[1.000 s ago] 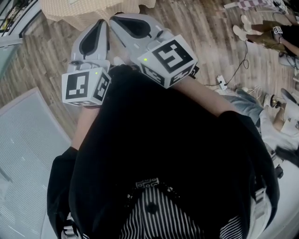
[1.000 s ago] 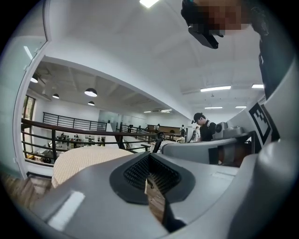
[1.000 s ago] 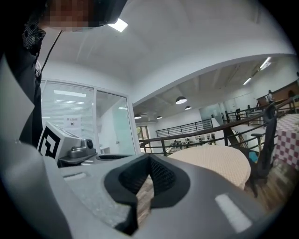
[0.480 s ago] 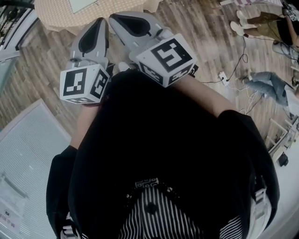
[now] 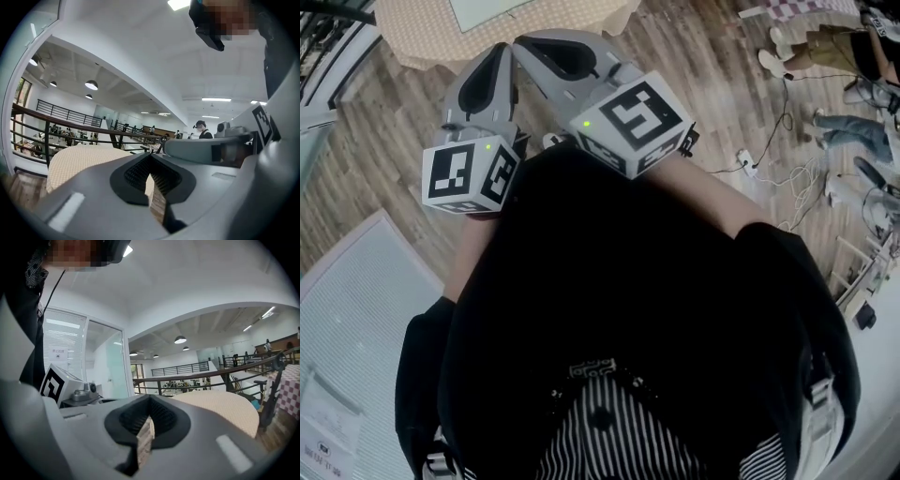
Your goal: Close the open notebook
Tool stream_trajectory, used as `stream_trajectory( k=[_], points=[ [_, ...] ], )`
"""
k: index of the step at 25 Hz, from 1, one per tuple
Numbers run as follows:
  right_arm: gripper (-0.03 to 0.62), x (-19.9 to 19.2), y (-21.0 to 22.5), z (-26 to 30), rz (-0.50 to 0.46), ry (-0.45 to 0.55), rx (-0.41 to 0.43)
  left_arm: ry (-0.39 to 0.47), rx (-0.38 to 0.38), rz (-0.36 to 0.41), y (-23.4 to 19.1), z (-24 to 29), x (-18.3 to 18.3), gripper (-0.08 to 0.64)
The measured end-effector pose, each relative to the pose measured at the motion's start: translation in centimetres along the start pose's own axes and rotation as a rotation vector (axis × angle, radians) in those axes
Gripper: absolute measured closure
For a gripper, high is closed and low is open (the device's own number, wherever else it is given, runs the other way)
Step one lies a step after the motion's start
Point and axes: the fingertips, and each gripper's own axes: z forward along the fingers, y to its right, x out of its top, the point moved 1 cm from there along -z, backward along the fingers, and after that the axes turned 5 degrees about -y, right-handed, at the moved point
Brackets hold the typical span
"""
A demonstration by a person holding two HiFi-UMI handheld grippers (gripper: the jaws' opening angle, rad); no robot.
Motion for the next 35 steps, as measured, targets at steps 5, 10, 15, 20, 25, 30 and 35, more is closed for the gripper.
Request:
stream_trajectory(
  k=[5, 10, 15, 20, 25, 30, 35],
  points=[
    [0.591, -0.3, -0.7, 2.6, 0.009, -0.021, 0.030, 0.006, 0.022, -0.023, -3.0, -0.8, -0.2, 0.563],
    [0.591, 0.0, -0.3, 4.3, 0.002, -0.033, 0.086, 0.005, 0.073, -0.049, -5.2, 0.3, 0.1, 0.563],
    [0.591, 0.2, 1.8, 6.9, 0.027, -0.051, 0.148, -0.002, 0.177, -0.073, -8.9, 1.2, 0.4, 0.563],
    [0.591, 1.5, 3.4, 10.7, 0.025, -0.050, 0.232, -0.012, 0.191, -0.056, -10.0, 4.7, 1.3, 0.563],
    [0.591, 2.9, 6.9, 12.4, 0.037, -0.041, 0.267, -0.007, 0.198, -0.038, -10.8, 8.7, 2.8, 0.563],
    [0.591, 3.9, 10.4, 14.7, 0.043, -0.037, 0.289, -0.012, 0.217, -0.038, -12.7, 12.5, 4.1, 0.563],
    [0.591, 5.2, 13.0, 16.0, 0.077, -0.031, 0.344, -0.025, 0.248, -0.032, -13.4, 14.9, 5.4, 0.563]
  ],
)
